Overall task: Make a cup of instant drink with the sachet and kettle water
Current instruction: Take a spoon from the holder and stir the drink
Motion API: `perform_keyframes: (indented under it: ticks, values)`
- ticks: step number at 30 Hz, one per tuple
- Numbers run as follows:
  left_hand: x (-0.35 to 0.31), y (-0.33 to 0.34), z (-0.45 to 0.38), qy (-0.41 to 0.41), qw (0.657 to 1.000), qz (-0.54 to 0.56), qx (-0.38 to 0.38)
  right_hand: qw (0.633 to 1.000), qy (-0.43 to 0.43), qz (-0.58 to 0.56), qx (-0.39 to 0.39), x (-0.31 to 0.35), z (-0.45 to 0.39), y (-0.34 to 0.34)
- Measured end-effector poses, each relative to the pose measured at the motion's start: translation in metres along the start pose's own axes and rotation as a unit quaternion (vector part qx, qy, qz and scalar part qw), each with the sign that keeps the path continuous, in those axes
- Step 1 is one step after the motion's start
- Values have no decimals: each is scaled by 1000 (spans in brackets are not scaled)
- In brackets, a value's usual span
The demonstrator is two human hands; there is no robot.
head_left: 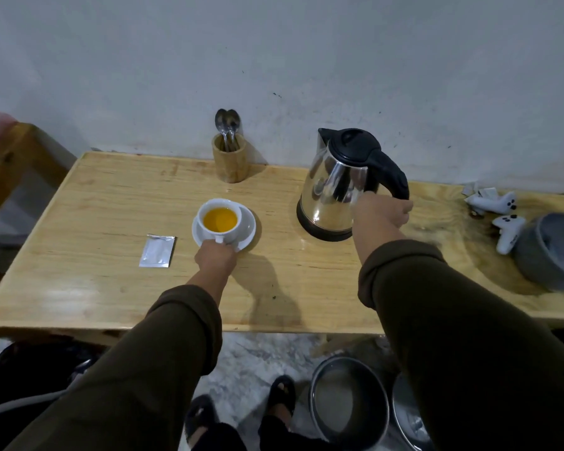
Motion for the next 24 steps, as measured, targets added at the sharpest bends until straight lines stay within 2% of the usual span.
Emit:
perform_keyframes:
  ticks: [3,7,9,11,15,20,24]
  values:
    - [1,-9,-4,38,998,-42,40,999,38,-2,12,-20,28,9]
    - [4,-25,-7,78,989,-82,92,993,-13,95,69,-39,68,42]
    - [5,-31,-10,85,988,-66,107,967,-73,201,136,-46,90,66]
    - [8,-38,-15,81,990,-43,105,925,-139,294,196,-52,114,88]
    - [9,-49,-23,102,992,22,73,872,-202,348,277,-62,138,119]
    - [-13,-52,-38,219,974,-2,65,860,-231,366,269,-47,130,149]
    - [-14,-53,-53,211,973,36,85,853,-246,380,261,-22,118,180]
Point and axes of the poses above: each hand's wrist, its own z-axis away from the middle knuckle, its own y-axis out of the palm, x = y × z, the point moved 5 cm from there along -z, towards the middle knuckle, and after that the axes turned 15 degrees about y, right-handed, at the moved point
